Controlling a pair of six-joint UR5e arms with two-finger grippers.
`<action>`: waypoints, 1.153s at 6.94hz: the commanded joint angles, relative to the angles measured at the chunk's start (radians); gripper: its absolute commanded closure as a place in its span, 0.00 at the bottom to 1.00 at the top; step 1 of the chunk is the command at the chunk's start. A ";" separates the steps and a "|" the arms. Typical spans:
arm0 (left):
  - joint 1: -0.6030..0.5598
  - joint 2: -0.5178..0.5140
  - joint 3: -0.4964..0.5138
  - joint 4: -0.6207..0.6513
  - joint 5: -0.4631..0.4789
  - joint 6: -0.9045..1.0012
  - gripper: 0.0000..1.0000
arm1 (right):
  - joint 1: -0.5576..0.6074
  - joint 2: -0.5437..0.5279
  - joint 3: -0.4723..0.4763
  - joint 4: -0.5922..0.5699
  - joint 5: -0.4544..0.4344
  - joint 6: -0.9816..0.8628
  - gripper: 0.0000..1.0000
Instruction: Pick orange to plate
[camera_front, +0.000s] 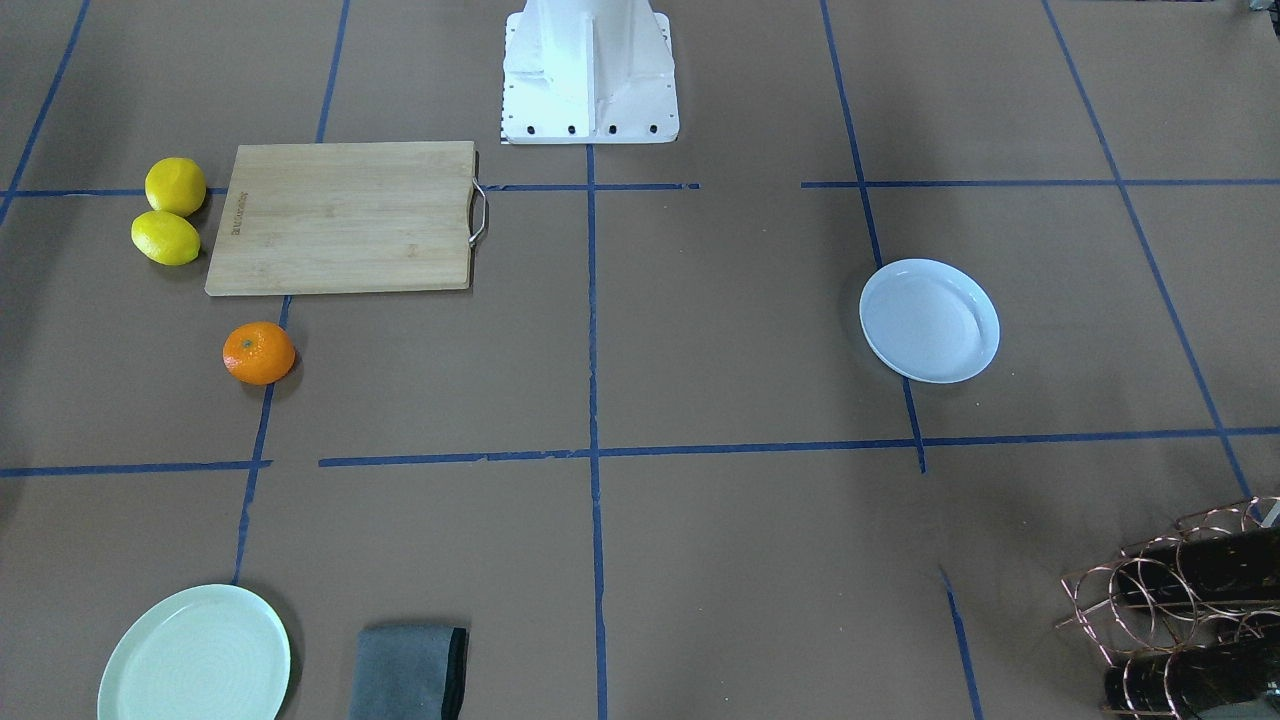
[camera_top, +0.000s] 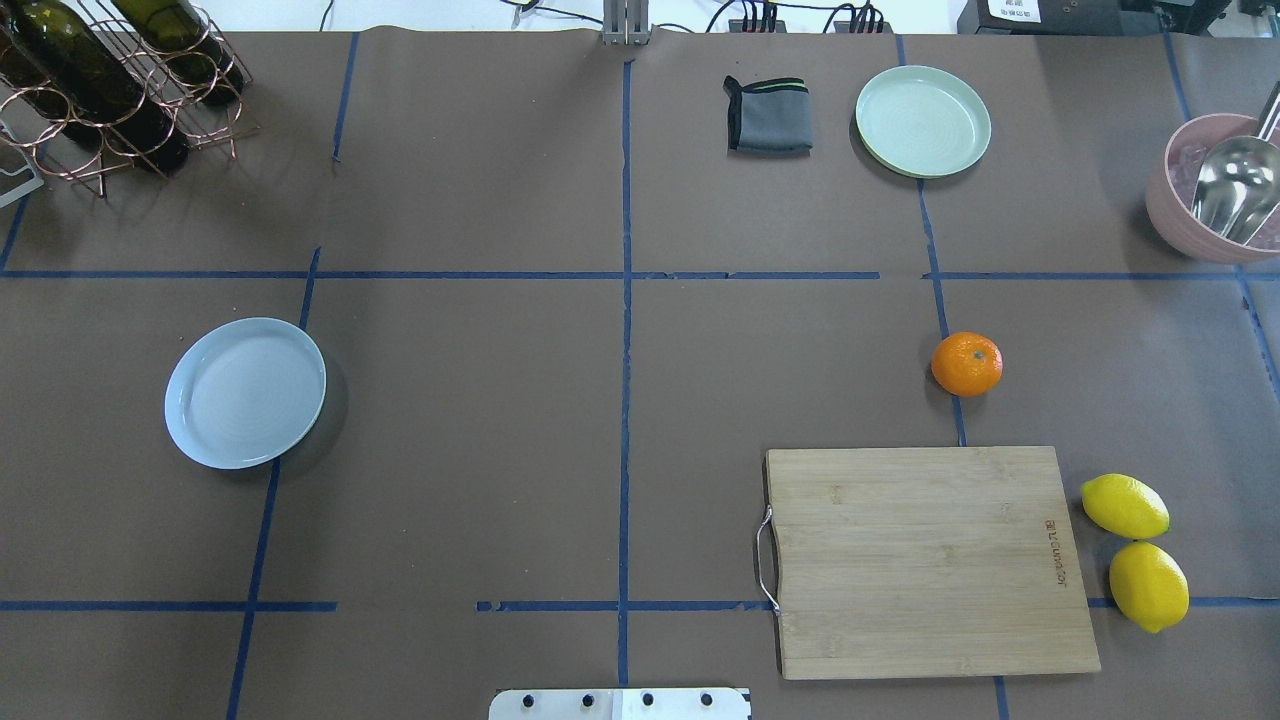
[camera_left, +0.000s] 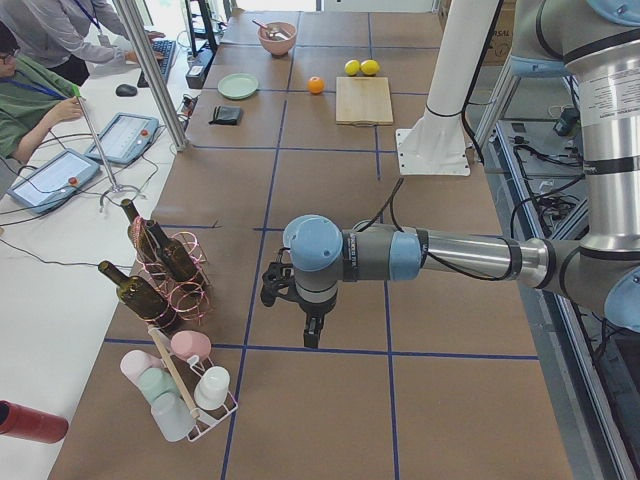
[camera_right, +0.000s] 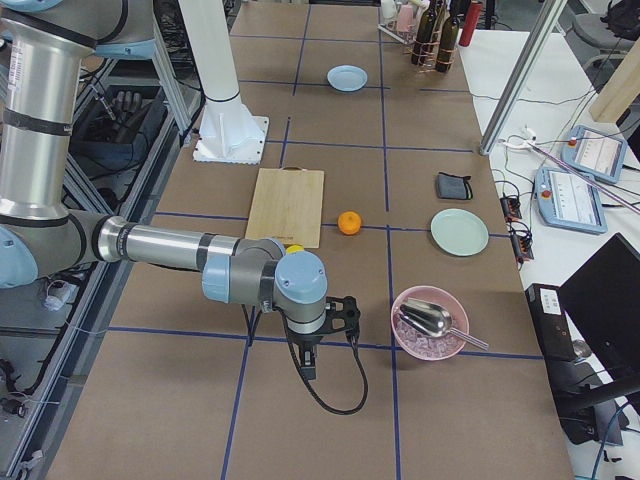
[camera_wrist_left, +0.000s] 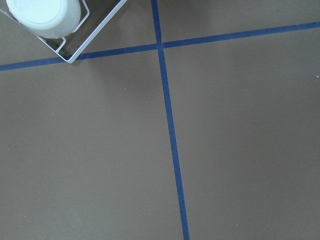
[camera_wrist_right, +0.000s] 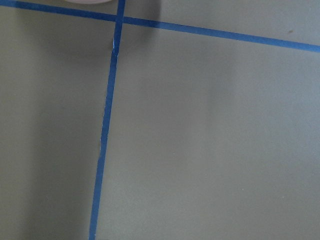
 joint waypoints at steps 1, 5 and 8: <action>0.005 -0.007 -0.013 -0.076 0.007 0.000 0.00 | -0.005 0.021 0.013 0.029 0.037 0.012 0.00; 0.004 -0.075 0.060 -0.652 -0.010 -0.076 0.00 | -0.006 0.042 0.004 0.190 0.124 0.103 0.00; 0.223 -0.027 0.132 -1.035 -0.049 -0.292 0.00 | -0.006 0.030 -0.006 0.296 0.165 0.102 0.00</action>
